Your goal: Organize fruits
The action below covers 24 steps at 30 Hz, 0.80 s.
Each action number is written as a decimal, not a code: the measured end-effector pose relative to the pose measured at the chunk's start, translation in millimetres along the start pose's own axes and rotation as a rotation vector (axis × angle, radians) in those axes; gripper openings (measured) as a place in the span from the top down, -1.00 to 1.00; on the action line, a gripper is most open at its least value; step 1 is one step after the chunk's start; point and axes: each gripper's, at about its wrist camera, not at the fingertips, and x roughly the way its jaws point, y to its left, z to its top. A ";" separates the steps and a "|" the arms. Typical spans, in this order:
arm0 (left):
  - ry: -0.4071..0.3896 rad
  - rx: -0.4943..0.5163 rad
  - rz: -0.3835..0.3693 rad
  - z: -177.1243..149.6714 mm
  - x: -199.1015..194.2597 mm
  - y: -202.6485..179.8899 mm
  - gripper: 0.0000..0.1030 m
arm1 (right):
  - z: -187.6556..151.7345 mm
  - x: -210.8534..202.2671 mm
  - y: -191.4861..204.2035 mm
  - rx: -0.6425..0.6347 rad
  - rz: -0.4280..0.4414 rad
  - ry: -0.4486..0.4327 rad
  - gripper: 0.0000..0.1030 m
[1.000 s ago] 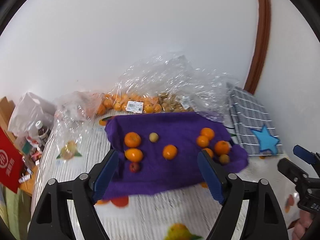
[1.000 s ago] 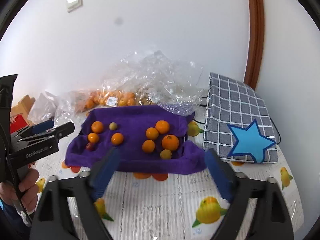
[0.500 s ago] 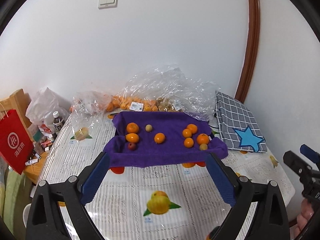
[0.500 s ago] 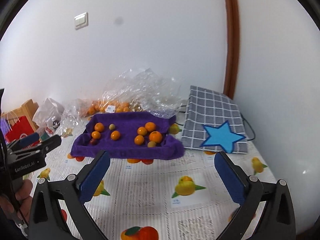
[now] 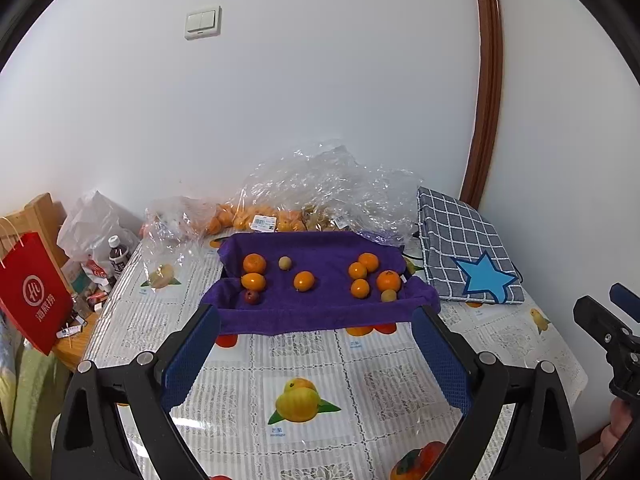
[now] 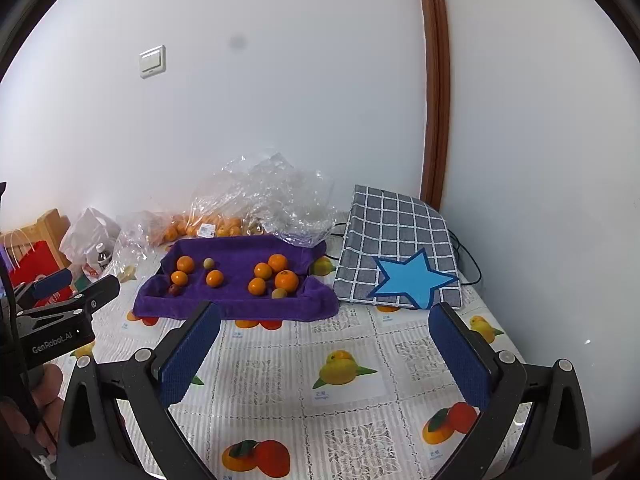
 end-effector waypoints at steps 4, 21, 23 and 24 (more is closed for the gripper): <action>0.000 0.001 -0.002 0.0 -0.2 0.5 -0.88 | -1.1 -2.1 1.1 -0.001 0.001 -0.001 -0.99; 0.010 -0.029 0.006 -4.3 0.2 6.7 -0.88 | -1.7 -1.3 10.5 -0.018 0.001 0.004 -0.99; 0.011 -0.031 0.006 -5.0 0.3 7.9 -0.88 | -1.7 -0.7 10.7 -0.018 0.001 0.004 -0.99; 0.011 -0.032 0.006 -5.1 0.4 8.1 -0.88 | -1.6 -0.7 10.8 -0.018 0.001 0.004 -0.99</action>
